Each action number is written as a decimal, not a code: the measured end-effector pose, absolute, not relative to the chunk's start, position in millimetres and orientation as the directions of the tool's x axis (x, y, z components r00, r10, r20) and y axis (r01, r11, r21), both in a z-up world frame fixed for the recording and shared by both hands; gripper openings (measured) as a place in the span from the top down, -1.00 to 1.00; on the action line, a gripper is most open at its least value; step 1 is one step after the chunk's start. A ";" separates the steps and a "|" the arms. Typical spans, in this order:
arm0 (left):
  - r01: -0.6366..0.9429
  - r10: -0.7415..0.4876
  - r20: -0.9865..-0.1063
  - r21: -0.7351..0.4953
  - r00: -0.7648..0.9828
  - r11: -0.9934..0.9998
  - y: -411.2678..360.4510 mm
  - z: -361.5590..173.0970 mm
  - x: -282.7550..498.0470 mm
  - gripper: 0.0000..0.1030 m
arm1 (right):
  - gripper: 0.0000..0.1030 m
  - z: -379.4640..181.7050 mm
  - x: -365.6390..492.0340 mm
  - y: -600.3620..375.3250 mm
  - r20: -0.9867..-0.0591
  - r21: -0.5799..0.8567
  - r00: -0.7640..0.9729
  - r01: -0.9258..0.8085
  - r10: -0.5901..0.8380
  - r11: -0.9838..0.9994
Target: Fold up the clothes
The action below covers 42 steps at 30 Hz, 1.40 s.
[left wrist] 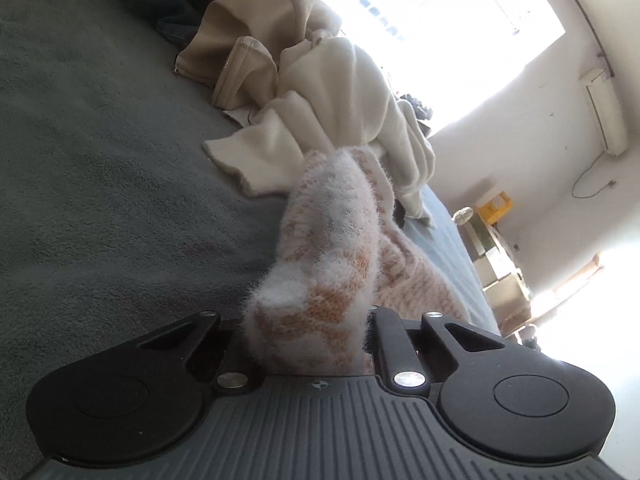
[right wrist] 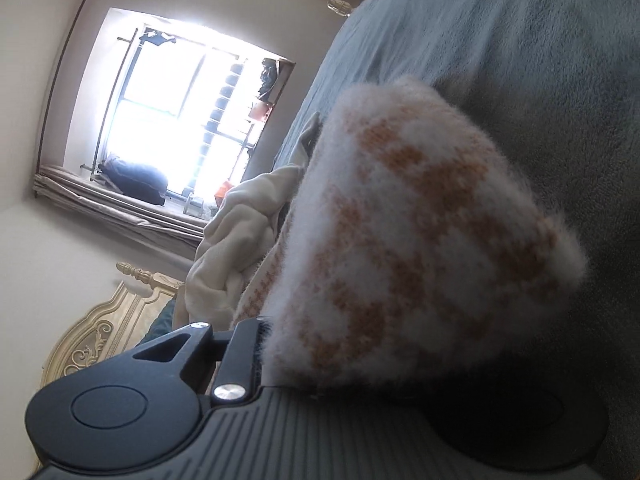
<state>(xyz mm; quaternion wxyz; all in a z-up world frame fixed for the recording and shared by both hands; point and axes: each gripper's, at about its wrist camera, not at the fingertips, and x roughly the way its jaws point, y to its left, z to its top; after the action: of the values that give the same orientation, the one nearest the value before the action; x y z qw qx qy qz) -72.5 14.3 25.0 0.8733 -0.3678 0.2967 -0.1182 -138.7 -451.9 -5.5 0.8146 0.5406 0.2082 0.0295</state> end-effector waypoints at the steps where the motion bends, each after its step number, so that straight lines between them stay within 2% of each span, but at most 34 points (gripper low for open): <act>1: -0.001 -0.436 -0.427 -0.715 0.792 0.699 17.2 27.4 -80.1 0.77 | 0.54 -3.7 -146.3 -451.7 -0.304 0.893 0.911 0.172 0.277 0.415; 6: 0.034 -0.500 -0.415 -0.743 0.760 0.668 43.0 27.6 -136.0 0.77 | 0.55 -5.0 -201.0 -454.3 -0.257 0.933 0.910 0.145 0.326 0.330; 10: 0.072 -0.521 -0.439 -0.711 0.732 0.700 60.2 24.0 -185.1 0.73 | 0.54 -1.7 -254.4 -447.9 -0.278 0.913 0.893 0.131 0.354 0.387; 12: 0.076 -0.525 -0.485 -0.680 0.699 0.729 66.0 11.4 -194.9 0.56 | 0.44 -4.7 -264.4 -447.0 -0.343 0.875 0.869 0.157 0.358 0.458; 14: 0.058 -0.519 -0.522 -0.665 0.677 0.745 73.2 0.7 -197.9 0.04 | 0.21 -11.5 -265.8 -449.6 -0.437 0.826 0.832 0.221 0.342 0.518; 15: 0.052 -0.522 -0.528 -0.668 0.669 0.742 78.4 -1.1 -198.2 0.02 | 0.01 -14.0 -265.2 -453.7 -0.456 0.827 0.817 0.242 0.352 0.507; 16: 0.046 -0.526 -0.535 -0.671 0.662 0.740 83.6 -3.0 -198.5 -0.04 | -0.03 -16.0 -265.3 -458.1 -0.470 0.829 0.804 0.260 0.364 0.495; 17: 0.047 -0.530 -0.536 -0.672 0.658 0.739 89.5 -1.7 -198.8 -0.21 | -0.08 -15.3 -269.0 -463.8 -0.462 0.841 0.800 0.259 0.381 0.475; 18: 0.050 -0.521 -0.533 -0.666 0.666 0.744 96.6 2.6 -201.3 -0.32 | -0.24 -13.9 -273.4 -469.5 -0.460 0.848 0.796 0.261 0.394 0.461; 19: 0.051 -0.505 -0.530 -0.654 0.681 0.755 104.4 7.6 -205.2 -0.56 | -0.44 -9.4 -282.2 -475.3 -0.482 0.832 0.788 0.276 0.382 0.481; 20: 0.052 -0.481 -0.527 -0.635 0.701 0.771 111.9 12.8 -209.4 -0.77 | -0.49 -4.8 -291.6 -481.0 -0.506 0.814 0.781 0.292 0.367 0.502; 22: 0.056 -0.416 -0.515 -0.577 0.749 0.815 124.5 26.0 -218.3 -0.93 | -0.54 5.8 -316.9 -491.8 -0.568 0.759 0.765 0.346 0.302 0.551; 25: 0.091 -0.354 -0.479 -0.489 0.803 0.867 134.3 48.2 -219.9 -0.95 | -0.61 21.0 -356.7 -506.1 -0.610 0.688 0.771 0.399 0.185 0.607; 28: 0.181 -0.385 -0.444 -0.435 0.809 0.882 121.7 66.9 -195.6 -0.97 | -0.61 47.4 -359.9 -512.4 -0.546 0.649 0.833 0.356 0.086 0.672; 33: 0.301 -0.430 -0.469 -0.326 0.771 0.896 73.9 75.0 -141.6 -0.94 | -0.58 76.0 -294.7 -501.6 -0.428 0.624 0.889 0.159 0.164 0.765; 37: 0.342 -0.432 -0.555 -0.264 0.711 0.902 42.6 63.8 -100.2 -0.77 | -0.52 81.3 -225.9 -489.4 -0.465 0.539 0.858 0.079 0.218 0.839; 38: 0.348 -0.437 -0.572 -0.265 0.694 0.899 38.9 60.5 -92.9 -0.61 | -0.52 80.3 -212.7 -489.3 -0.481 0.522 0.847 0.070 0.226 0.850; 40: 0.355 -0.445 -0.603 -0.271 0.662 0.895 34.1 54.6 -81.8 -0.44 | -0.52 76.1 -188.4 -491.0 -0.512 0.497 0.821 0.042 0.253 0.867; 42: 0.351 -0.453 -0.620 -0.288 0.641 0.891 32.8 50.1 -73.4 -0.39 | -0.51 72.2 -163.5 -489.9 -0.558 0.459 0.787 0.030 0.262 0.888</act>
<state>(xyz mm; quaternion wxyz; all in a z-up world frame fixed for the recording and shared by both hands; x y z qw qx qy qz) -73.4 32.8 50.1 0.9030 -0.0707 0.3608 -0.2224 -163.5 -489.9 72.2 0.9173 0.2280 0.3202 0.0634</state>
